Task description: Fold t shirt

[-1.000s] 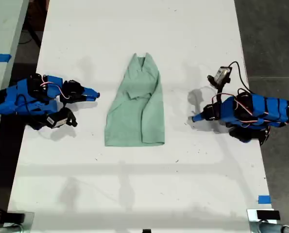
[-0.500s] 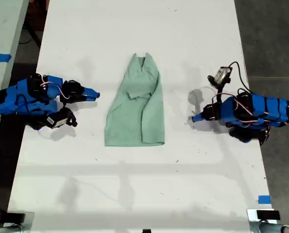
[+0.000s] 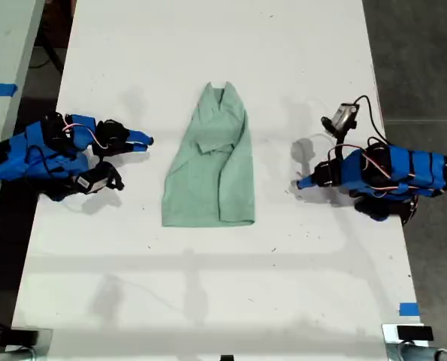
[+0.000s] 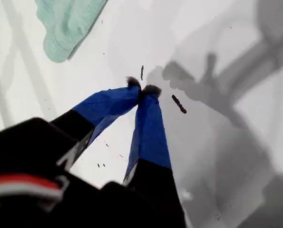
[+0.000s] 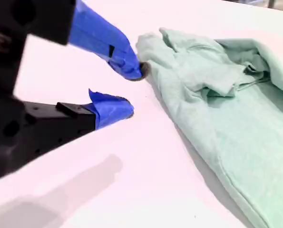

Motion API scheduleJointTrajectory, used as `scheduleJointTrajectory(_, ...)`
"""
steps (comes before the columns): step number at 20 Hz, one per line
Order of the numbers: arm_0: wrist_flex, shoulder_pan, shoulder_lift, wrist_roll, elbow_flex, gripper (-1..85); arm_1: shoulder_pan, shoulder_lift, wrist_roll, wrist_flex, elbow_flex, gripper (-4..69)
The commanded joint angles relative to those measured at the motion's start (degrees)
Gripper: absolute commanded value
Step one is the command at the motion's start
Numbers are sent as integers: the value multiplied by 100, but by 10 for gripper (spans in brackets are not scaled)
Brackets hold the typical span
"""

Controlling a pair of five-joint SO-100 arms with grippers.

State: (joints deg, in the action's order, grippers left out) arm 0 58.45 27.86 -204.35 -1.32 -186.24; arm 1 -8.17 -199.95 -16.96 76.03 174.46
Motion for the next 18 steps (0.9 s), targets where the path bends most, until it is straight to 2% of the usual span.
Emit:
scheduleJointTrajectory(1,-9,439,-35,-237,-220,120,-35,-70,26,26,360,22)
scheduleJointTrajectory(2,-9,281,-44,-220,-220,134,-35,-70,26,26,360,22)
scheduleJointTrajectory(3,-26,-9,-62,229,-220,123,-35,-70,18,26,360,22)
scheduleJointTrajectory(4,-167,-105,-114,809,-220,-2,-44,-70,18,26,360,22)
scheduleJointTrajectory(6,-105,519,-114,844,-220,-3,-44,-70,18,26,360,22)
scheduleJointTrajectory(8,-62,158,-114,554,-220,-3,-35,-70,26,26,360,22)
scheduleJointTrajectory(11,-35,316,-114,536,-220,-3,-26,-70,18,26,360,22)
scheduleJointTrajectory(18,-35,62,-114,536,-220,-2,0,-70,35,26,360,22)
